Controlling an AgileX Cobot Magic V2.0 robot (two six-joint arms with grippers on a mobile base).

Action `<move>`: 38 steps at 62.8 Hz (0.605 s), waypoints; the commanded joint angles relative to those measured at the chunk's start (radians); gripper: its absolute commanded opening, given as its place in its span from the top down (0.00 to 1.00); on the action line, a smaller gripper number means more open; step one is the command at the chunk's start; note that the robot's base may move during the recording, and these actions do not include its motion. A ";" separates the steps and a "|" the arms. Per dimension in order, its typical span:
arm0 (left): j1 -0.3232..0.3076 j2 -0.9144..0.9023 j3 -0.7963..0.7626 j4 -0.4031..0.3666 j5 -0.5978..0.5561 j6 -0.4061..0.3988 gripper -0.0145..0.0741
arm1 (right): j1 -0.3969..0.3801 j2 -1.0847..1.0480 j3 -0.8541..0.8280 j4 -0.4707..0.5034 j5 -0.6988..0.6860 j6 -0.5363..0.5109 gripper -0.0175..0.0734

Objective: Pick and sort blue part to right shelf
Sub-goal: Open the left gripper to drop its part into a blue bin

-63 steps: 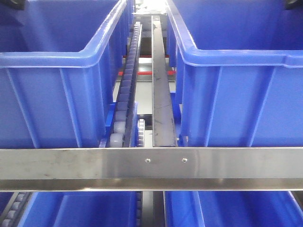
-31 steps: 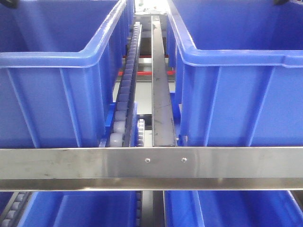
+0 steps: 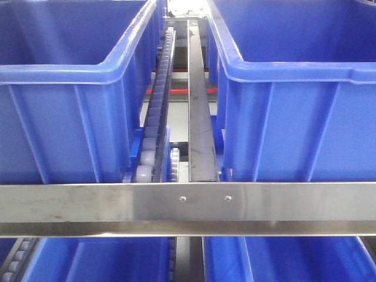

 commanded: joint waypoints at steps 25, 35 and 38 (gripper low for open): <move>0.079 -0.410 0.290 -0.045 -0.235 -0.017 0.70 | -0.007 -0.321 0.288 0.004 -0.295 -0.001 0.75; 0.079 -0.598 0.410 -0.045 -0.235 -0.015 0.70 | -0.007 -0.452 0.394 0.004 -0.316 -0.001 0.75; 0.079 -0.648 0.439 -0.045 -0.233 -0.015 0.70 | -0.007 -0.492 0.421 0.004 -0.316 -0.001 0.75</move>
